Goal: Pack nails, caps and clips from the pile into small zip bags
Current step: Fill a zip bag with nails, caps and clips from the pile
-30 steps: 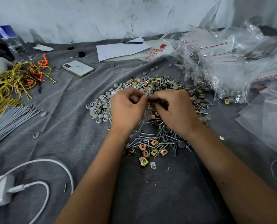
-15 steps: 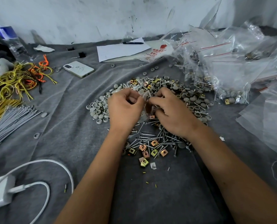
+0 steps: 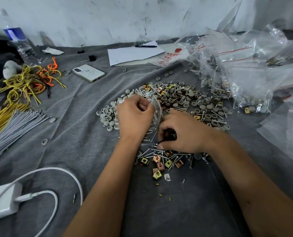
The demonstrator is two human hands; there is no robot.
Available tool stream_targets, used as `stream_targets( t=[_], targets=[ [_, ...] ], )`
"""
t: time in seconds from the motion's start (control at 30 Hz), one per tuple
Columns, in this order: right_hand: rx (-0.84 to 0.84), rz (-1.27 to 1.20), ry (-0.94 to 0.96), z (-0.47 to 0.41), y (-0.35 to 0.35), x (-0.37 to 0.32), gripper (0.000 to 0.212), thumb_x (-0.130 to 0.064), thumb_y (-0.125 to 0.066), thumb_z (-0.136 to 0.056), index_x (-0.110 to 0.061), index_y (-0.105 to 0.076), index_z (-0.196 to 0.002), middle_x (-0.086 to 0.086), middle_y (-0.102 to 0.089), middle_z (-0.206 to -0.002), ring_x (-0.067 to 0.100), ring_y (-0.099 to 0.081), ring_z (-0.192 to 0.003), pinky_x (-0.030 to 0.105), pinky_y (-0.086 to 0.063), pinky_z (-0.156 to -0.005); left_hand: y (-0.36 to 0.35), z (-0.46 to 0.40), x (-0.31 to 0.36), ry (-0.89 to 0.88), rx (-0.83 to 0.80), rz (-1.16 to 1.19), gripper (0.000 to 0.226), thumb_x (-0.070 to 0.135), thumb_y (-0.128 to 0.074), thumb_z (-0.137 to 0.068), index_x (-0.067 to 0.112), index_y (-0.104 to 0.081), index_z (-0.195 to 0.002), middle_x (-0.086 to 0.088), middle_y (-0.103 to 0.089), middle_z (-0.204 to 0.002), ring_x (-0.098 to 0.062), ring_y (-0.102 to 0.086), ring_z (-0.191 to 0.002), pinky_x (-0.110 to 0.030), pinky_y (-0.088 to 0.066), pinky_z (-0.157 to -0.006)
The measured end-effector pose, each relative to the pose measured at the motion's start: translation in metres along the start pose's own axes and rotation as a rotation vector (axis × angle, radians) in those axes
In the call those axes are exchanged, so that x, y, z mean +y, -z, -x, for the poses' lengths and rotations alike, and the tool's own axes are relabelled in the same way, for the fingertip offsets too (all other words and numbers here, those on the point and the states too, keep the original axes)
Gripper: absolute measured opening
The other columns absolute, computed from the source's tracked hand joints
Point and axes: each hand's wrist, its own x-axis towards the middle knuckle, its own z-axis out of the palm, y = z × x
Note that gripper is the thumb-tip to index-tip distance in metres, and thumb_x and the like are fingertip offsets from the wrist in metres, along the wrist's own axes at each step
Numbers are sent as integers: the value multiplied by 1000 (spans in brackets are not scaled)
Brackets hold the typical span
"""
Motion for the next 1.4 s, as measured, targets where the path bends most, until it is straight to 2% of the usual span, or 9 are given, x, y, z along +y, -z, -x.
stream_targets(
  t=[0.17, 0.33, 0.5, 0.63, 0.77, 0.9, 1.07, 1.23, 1.4],
  targets=[
    [-28, -52, 2, 0, 1, -6, 16, -39, -75, -89, -28, -65, -82, -16, -60, -95, 9, -49, -100, 42, -37, -101, -1, 0, 0, 1, -34, 5, 14, 9, -74, -85, 14, -71, -72, 5, -62, -58, -3, -50, -49, -17, -39, -47],
    [353, -432, -8, 4, 7, 0, 7, -18, -67, -98, -20, -63, -92, -11, -70, -83, -1, -67, -82, 14, -48, -73, 0, -1, 1, -6, -65, 5, 19, 6, -75, -84, 20, -71, -71, 2, -64, -58, -9, -56, -52, -31, -48, -51],
    [646, -306, -94, 2, 6, 10, 11, -10, -75, -91, -19, -78, -96, -15, -70, -86, -5, -65, -86, 4, -45, -71, -1, 2, 2, -20, -153, 62, 16, 7, -76, -88, 19, -74, -76, -5, -67, -59, -27, -66, -57, -39, -54, -53],
    [625, -216, -95, 3, 5, 11, 21, -4, -76, -88, -18, -80, -103, -10, -75, -94, -17, -61, -85, 1, -44, -76, -2, 3, 2, -26, -185, 82, 12, 9, -77, -89, 17, -76, -80, 1, -69, -60, -7, -61, -49, -25, -51, -48],
    [658, -240, -151, 2, 4, 10, 15, -8, -82, -83, -17, -77, -94, -10, -72, -82, -4, -67, -76, 10, -53, -69, -2, 2, 2, -27, -181, 113, 12, 9, -78, -88, 17, -76, -79, 4, -71, -62, -6, -62, -52, -25, -52, -50],
    [722, -157, -119, 2, 6, 8, 12, -12, -86, -80, -16, -81, -91, -8, -72, -82, -3, -63, -71, 5, -46, -69, -3, 2, 3, -62, -171, 136, 15, 8, -78, -88, 18, -75, -77, 8, -71, -65, 0, -61, -53, -16, -47, -50],
    [751, -88, -27, 2, 4, 4, 16, -7, -81, -84, -14, -81, -98, -3, -77, -94, -2, -63, -85, 16, -50, -85, -3, 1, 1, -63, -188, 154, 9, 10, -79, -89, 14, -77, -81, 3, -71, -65, -3, -61, -54, -16, -45, -51],
    [696, -111, -46, 1, 2, 5, 19, -6, -82, -82, -14, -81, -100, -2, -77, -96, -3, -60, -86, 0, -40, -80, -4, 1, 2, -5, -225, 238, 6, 8, -76, -91, 9, -77, -85, -8, -73, -70, -15, -62, -56, -26, -46, -52],
    [524, -43, -63, -1, -1, 7, 15, -10, -75, -90, -15, -81, -103, 1, -65, -102, 14, -59, -95, 32, -51, -83, -3, 0, 2, 43, -203, 356, 4, 3, -75, -91, 2, -75, -88, -23, -70, -73, -35, -61, -60, -35, -53, -56]
  ],
)
